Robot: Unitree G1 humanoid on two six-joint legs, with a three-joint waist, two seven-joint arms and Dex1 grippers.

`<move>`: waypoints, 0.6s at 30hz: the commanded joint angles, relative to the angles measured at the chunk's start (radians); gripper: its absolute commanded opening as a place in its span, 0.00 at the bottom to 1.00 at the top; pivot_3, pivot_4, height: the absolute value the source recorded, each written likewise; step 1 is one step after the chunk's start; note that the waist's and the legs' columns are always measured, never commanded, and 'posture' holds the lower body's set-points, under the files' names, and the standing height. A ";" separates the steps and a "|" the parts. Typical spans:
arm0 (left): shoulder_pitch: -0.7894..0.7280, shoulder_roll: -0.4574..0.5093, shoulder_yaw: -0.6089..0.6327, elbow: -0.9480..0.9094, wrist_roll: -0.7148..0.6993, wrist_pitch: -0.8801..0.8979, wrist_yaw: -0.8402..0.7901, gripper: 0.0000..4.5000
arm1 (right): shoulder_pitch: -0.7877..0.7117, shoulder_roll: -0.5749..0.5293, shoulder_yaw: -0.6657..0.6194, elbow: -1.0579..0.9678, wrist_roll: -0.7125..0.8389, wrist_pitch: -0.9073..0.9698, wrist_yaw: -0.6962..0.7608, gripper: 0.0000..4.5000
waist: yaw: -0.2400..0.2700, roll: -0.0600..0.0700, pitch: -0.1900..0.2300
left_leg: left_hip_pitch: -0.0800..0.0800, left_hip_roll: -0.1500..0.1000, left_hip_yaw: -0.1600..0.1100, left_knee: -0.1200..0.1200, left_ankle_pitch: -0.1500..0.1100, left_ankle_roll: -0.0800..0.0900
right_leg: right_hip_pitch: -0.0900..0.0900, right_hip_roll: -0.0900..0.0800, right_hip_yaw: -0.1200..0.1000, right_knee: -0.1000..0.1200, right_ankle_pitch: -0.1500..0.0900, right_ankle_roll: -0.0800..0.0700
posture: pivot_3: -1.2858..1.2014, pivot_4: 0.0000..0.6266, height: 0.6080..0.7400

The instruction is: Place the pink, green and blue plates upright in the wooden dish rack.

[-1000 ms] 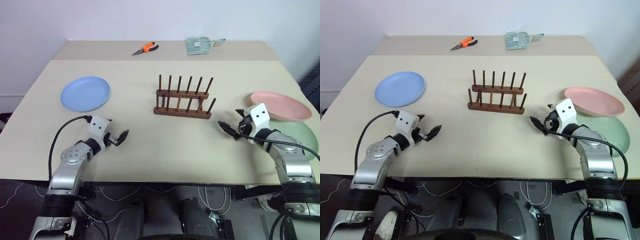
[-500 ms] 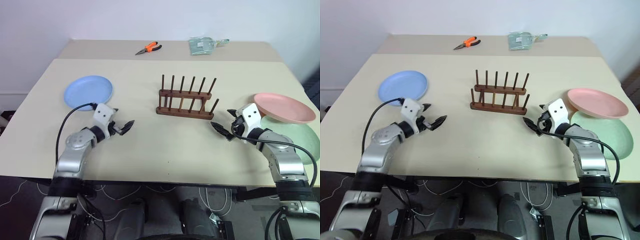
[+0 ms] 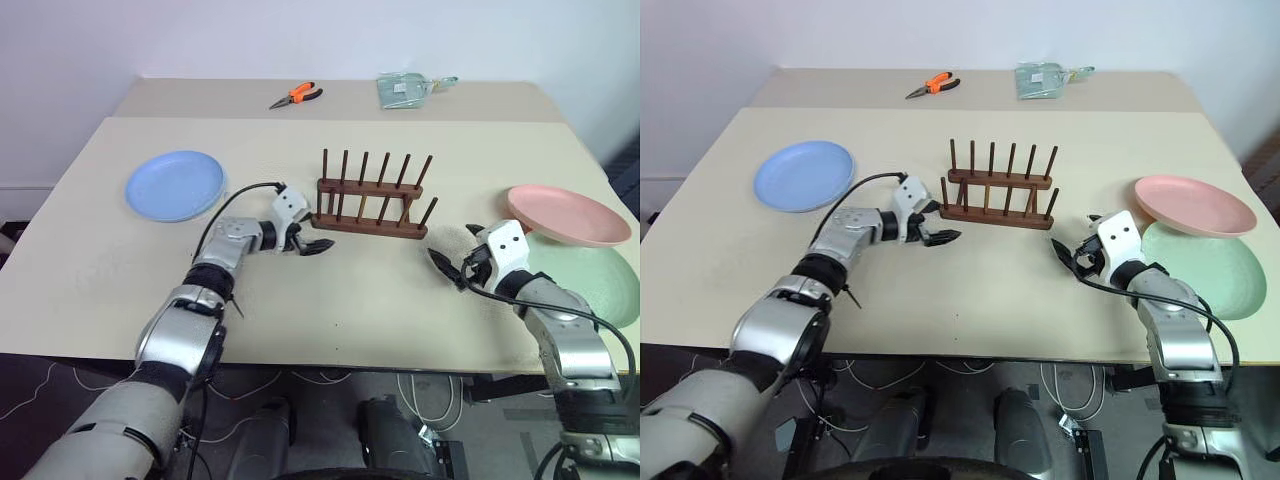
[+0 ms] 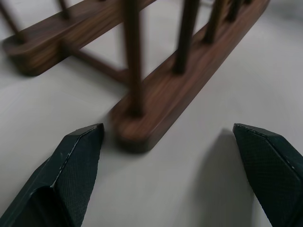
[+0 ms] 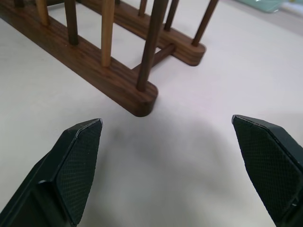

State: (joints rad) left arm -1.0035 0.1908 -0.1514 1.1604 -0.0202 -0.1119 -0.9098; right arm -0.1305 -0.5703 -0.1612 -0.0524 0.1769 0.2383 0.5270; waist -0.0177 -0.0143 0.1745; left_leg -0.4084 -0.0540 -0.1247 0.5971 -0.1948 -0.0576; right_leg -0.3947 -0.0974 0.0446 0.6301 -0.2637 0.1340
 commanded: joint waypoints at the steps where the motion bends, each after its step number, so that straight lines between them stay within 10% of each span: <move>1: -0.036 -0.037 0.014 0.051 0.023 -0.041 0.028 0.94 | 0.024 0.004 -0.023 -0.074 -0.003 0.001 -0.025 1.00 | 0.001 0.000 0.000 | 0.000 0.000 0.000 0.000 0.000 0.000 | 0.000 0.000 0.000 0.000 0.000 0.000 | 0.52 0.24 1.00; 9: 0.003 -0.070 0.038 0.051 0.025 -0.070 0.042 0.17 | 0.065 0.005 -0.012 -0.113 -0.016 0.011 -0.049 1.00 | 0.000 0.000 0.000 | 0.000 0.000 0.000 0.001 0.000 0.000 | 0.001 0.000 0.000 0.000 0.000 0.001 | 0.52 0.24 1.00; 18: 0.198 0.017 -0.016 -0.264 0.012 -0.112 -0.174 0.17 | 0.028 -0.043 -0.034 -0.042 -0.029 -0.006 -0.020 1.00 | -0.002 0.001 -0.001 | 0.001 0.000 0.000 0.000 0.000 0.000 | 0.001 0.000 0.000 0.000 0.000 0.001 | 0.52 0.24 1.00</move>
State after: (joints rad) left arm -0.8363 0.1848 -0.1480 0.9667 0.0053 -0.2277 -1.0079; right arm -0.0958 -0.5903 -0.1641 -0.0943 0.1502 0.2510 0.5002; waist -0.0201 -0.0135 0.1738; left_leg -0.4071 -0.0540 -0.1249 0.5973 -0.1949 -0.0576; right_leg -0.3934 -0.0974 0.0450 0.6305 -0.2636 0.1345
